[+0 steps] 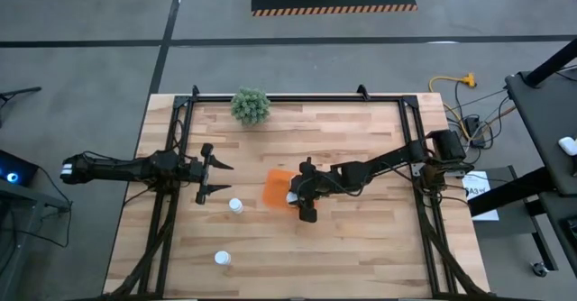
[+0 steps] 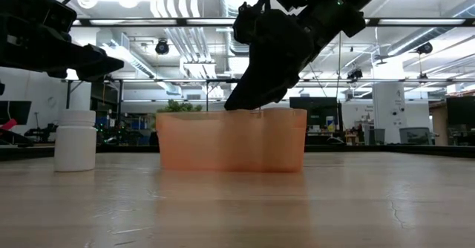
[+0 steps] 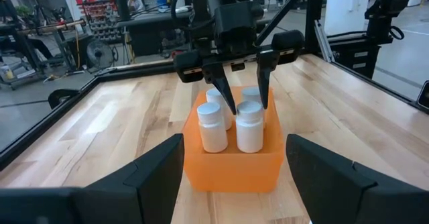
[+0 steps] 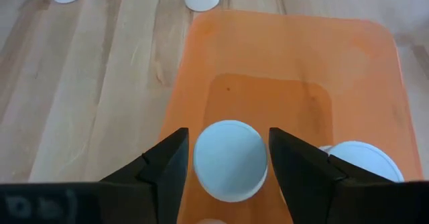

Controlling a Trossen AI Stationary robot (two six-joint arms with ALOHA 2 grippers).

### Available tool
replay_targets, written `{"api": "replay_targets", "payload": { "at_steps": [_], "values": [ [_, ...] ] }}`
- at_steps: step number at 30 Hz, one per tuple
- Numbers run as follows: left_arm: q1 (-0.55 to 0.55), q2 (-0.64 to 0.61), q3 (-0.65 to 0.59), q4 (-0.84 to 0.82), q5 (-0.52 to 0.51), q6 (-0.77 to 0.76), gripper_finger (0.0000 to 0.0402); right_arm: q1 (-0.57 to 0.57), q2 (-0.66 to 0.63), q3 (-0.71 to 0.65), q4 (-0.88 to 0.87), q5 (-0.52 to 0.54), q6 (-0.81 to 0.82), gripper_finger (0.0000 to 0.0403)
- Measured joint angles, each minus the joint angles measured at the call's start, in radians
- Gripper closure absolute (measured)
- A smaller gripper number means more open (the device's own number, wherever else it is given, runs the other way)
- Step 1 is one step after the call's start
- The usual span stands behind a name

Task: Pick and place pill bottles into a basket
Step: Put the bottom pill bottle into the bin

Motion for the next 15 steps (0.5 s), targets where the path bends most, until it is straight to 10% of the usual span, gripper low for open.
{"api": "replay_targets", "payload": {
  "at_steps": [15],
  "values": [
    [0.000,0.000,0.000,0.000,0.000,0.000,0.0157,0.000,-0.008,0.048,-0.013,0.000,-0.023,0.0204]
  ]
}}
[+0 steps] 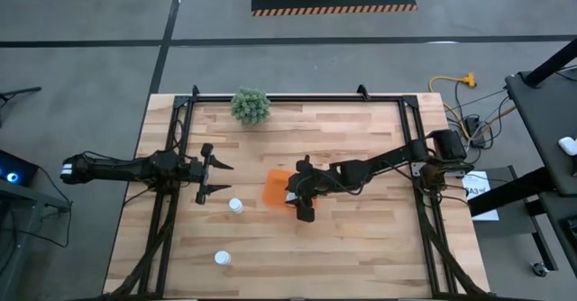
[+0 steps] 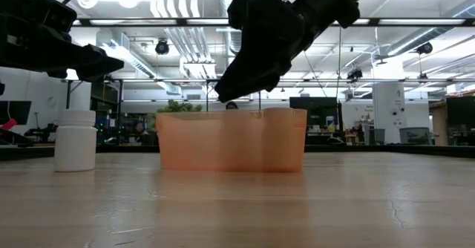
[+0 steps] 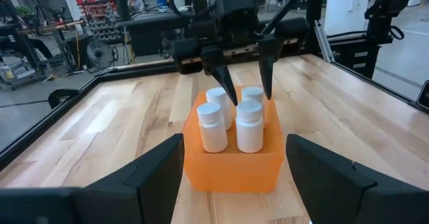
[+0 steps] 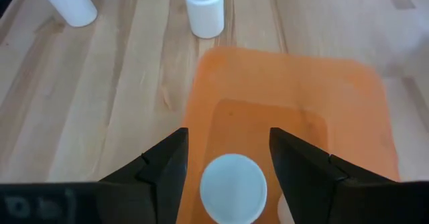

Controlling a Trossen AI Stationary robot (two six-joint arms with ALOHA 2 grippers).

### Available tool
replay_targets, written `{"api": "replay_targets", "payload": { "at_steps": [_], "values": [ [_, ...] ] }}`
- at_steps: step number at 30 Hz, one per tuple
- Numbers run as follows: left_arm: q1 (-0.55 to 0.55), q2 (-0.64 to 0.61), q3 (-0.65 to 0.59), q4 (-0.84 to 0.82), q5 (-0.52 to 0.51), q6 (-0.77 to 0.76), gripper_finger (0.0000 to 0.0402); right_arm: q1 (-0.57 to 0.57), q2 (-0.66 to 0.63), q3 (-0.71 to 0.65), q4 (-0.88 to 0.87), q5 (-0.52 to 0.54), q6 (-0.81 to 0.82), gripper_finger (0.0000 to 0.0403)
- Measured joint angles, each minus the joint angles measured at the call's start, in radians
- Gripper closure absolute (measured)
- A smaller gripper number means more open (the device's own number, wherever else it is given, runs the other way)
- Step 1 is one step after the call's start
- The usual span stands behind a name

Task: Pick and place pill bottles into a basket
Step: Put the bottom pill bottle into the bin

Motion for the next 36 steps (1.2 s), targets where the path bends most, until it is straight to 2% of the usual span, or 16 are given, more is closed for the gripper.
{"api": "replay_targets", "payload": {
  "at_steps": [25,30,36],
  "values": [
    [0.000,0.000,0.000,0.000,0.000,0.000,0.0157,0.000,-0.005,0.053,-0.039,0.001,-0.062,0.0204],
    [0.000,0.000,0.000,0.000,0.000,0.000,0.0157,0.000,-0.005,0.051,-0.063,0.002,-0.182,0.0204],
    [0.000,0.000,0.000,0.000,0.000,0.000,0.0157,0.000,-0.005,0.046,-0.034,0.002,-0.182,0.0204]
  ]
}}
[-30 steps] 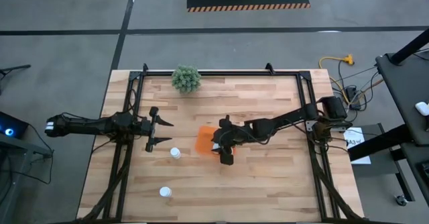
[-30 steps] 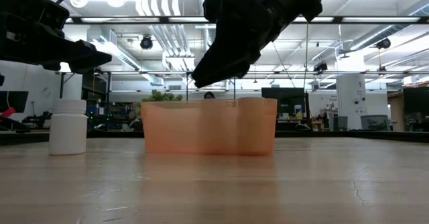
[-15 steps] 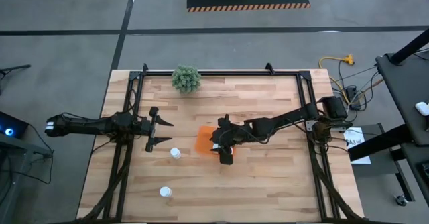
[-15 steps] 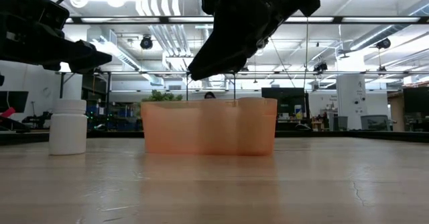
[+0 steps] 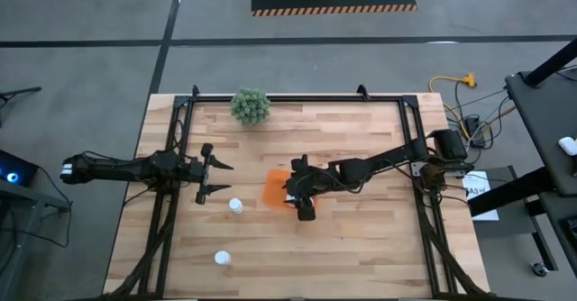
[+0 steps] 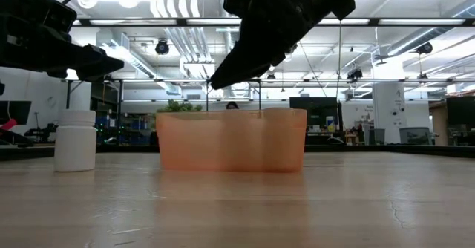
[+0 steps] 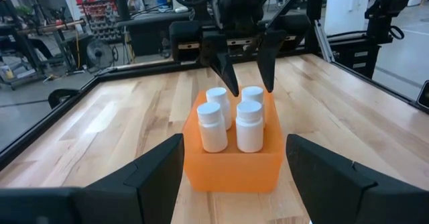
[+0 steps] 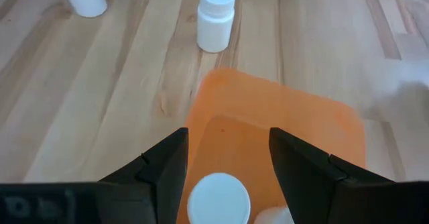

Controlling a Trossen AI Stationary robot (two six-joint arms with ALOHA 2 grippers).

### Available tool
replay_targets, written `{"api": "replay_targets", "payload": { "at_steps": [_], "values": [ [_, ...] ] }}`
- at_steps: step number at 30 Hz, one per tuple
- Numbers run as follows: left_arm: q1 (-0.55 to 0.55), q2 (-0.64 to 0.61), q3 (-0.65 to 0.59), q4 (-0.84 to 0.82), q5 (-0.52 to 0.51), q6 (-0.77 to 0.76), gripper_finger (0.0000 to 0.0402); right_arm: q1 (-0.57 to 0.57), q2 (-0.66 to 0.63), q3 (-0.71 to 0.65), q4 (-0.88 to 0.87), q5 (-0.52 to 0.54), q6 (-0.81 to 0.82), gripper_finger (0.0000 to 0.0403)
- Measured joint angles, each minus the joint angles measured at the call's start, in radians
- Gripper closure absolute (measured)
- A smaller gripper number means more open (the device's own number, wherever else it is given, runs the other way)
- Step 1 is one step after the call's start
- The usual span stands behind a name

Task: Pick and place pill bottles into a basket
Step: Put the bottom pill bottle into the bin

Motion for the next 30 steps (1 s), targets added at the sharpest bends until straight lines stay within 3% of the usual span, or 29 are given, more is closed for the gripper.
{"api": "replay_targets", "payload": {
  "at_steps": [8,14,26,30],
  "values": [
    [0.000,0.000,0.000,0.000,0.000,0.000,0.0157,-0.004,-0.006,-0.045,0.080,-0.007,-0.041,0.0204],
    [0.000,0.000,0.000,-0.001,0.000,0.000,0.0157,-0.041,-0.082,-0.131,0.182,-0.155,-0.057,0.0204],
    [0.000,0.001,0.000,0.000,0.000,0.000,0.0157,-0.176,-0.371,-0.622,0.758,-0.189,0.073,0.0204],
    [0.000,-0.001,0.000,-0.001,0.000,0.000,0.0157,-0.180,-0.490,-0.728,0.806,-0.181,0.122,0.0204]
  ]
}}
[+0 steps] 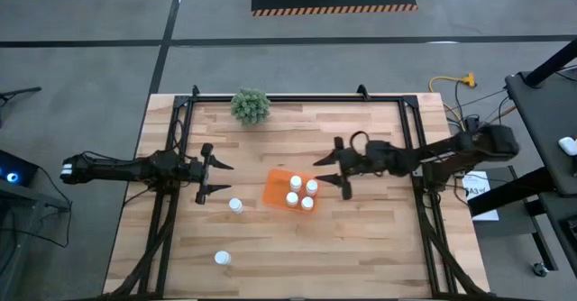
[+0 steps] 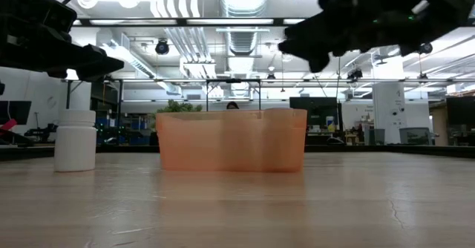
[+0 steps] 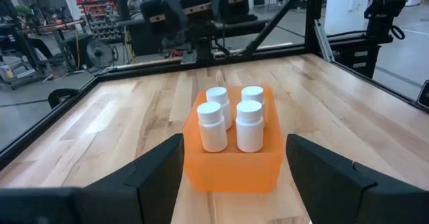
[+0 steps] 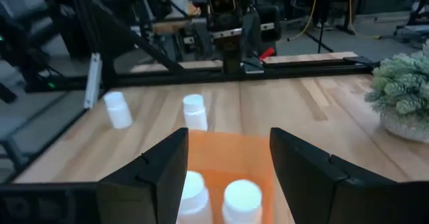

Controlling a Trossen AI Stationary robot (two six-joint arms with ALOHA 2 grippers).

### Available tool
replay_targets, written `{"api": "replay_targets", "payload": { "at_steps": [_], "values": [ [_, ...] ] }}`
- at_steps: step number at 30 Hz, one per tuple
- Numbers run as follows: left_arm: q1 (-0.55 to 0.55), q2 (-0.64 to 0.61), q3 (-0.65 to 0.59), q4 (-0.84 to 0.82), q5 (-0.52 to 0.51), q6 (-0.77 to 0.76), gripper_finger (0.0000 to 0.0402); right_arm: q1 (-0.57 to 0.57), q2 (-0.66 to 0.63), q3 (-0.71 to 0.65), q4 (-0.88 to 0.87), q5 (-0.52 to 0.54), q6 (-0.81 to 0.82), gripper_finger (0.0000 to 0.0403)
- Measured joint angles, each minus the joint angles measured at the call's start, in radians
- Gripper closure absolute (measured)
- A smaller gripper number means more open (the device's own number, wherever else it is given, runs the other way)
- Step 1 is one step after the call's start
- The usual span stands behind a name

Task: Pick and place pill bottles into a basket
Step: Put the bottom pill bottle into the bin

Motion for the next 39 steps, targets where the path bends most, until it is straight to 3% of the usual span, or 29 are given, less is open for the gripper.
{"api": "replay_targets", "payload": {
  "at_steps": [7,13,17,23,33,39],
  "values": [
    [0.000,0.000,0.000,0.000,0.000,0.000,0.0157,0.001,-0.161,-0.082,-0.003,0.003,0.062,0.0204],
    [0.000,0.001,0.000,0.001,0.000,0.000,0.0157,0.001,-0.236,-0.133,-0.028,-0.003,-0.055,0.0204],
    [0.000,0.001,0.000,0.002,0.000,0.000,0.0157,0.001,-0.270,-0.184,0.094,-0.026,-0.064,0.0204],
    [0.000,0.000,0.000,0.001,0.000,0.000,0.0157,0.002,-0.330,-0.282,0.239,-0.159,-0.094,0.0204],
    [0.000,0.000,0.000,0.001,0.000,0.000,0.0157,-0.008,-0.557,-0.385,0.165,-0.150,-0.112,0.0204],
    [0.000,0.000,0.000,0.001,0.000,0.000,0.0157,-0.013,-0.728,-0.416,0.027,0.000,-0.069,0.0204]
  ]
}}
